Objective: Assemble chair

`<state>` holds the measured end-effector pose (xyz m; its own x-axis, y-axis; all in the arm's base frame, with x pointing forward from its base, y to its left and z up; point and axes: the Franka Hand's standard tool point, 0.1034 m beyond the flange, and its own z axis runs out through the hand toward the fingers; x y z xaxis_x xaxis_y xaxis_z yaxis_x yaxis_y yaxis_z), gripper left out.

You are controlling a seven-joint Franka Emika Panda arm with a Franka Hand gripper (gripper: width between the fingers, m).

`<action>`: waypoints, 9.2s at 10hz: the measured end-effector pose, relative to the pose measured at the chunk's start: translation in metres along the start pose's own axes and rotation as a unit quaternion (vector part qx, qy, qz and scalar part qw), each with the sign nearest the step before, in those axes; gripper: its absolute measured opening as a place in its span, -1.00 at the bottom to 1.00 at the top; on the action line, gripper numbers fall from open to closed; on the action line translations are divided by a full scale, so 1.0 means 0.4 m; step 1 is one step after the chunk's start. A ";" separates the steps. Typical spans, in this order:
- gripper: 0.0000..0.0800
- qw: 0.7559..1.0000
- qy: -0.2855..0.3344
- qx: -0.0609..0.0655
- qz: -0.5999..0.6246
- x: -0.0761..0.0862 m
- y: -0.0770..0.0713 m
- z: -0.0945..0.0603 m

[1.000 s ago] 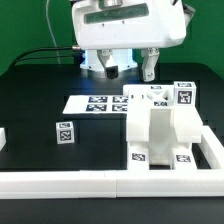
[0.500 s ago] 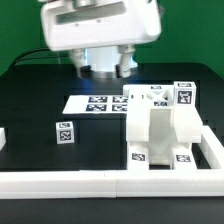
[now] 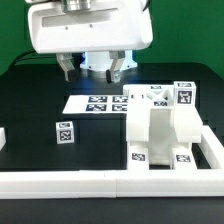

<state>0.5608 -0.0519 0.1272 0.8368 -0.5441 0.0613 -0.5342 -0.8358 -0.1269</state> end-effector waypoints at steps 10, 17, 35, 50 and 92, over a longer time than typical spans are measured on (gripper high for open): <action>0.62 0.958 -0.006 -0.024 -0.285 -0.032 0.099 0.048; 0.62 0.956 -0.012 -0.049 -0.289 -0.056 0.201 0.130; 0.62 0.957 -0.014 -0.077 -0.281 -0.061 0.239 0.243; -0.30 0.972 -0.054 -0.076 -0.217 -0.152 0.355 0.240; -0.30 0.850 -0.505 -0.105 -0.110 -0.106 0.309 0.178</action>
Offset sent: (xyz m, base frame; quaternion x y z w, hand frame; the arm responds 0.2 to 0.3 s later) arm -0.0261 -0.0058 -0.0119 0.0116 0.0496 -0.2725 0.9608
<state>0.4679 -0.1268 0.0384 0.5391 -0.1208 -0.8335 -0.2726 -0.9614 -0.0370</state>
